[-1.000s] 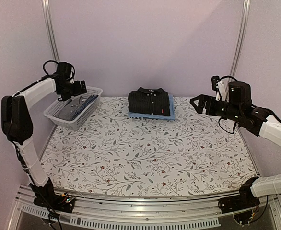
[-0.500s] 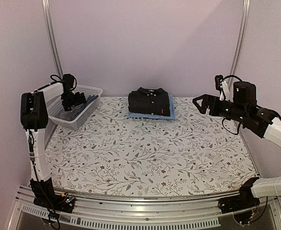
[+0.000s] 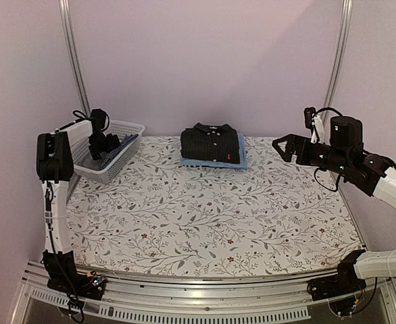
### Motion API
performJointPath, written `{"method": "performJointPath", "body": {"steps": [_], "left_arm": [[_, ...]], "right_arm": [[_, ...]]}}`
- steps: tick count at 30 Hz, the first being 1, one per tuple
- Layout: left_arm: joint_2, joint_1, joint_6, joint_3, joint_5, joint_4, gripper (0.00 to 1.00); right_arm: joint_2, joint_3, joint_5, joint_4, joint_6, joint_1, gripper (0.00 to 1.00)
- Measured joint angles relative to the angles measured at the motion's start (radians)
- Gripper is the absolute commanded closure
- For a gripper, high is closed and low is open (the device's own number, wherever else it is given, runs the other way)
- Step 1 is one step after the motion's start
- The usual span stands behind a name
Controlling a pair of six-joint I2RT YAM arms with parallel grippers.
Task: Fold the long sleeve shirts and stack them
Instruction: Pick up the square-folded shirt from the bin.
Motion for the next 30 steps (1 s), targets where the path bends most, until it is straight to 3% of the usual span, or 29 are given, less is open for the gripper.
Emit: {"method": "performJointPath", "body": {"steps": [3,7,10,19,30], "left_arm": [[0.023,0.015,-0.016,0.008,-0.011,0.005,0.3],[0.028,0.027,-0.019,0.011,-0.016,0.006,0.76],[0.027,0.029,-0.016,0.011,-0.018,0.015,0.98],[-0.045,0.032,0.018,0.047,-0.023,-0.016,1.0],[-0.314,-0.003,0.108,0.114,0.007,0.013,1.0]], "right_arm": [[-0.003,0.0,-0.003,-0.001,0.0,0.0,0.01],[-0.003,0.0,-0.005,-0.004,0.001,0.0,0.01],[-0.003,-0.004,-0.005,-0.004,0.002,0.0,0.01],[-0.002,-0.017,-0.02,-0.008,0.008,0.0,0.01],[0.032,-0.017,-0.037,0.0,0.014,0.0,0.01]]}}
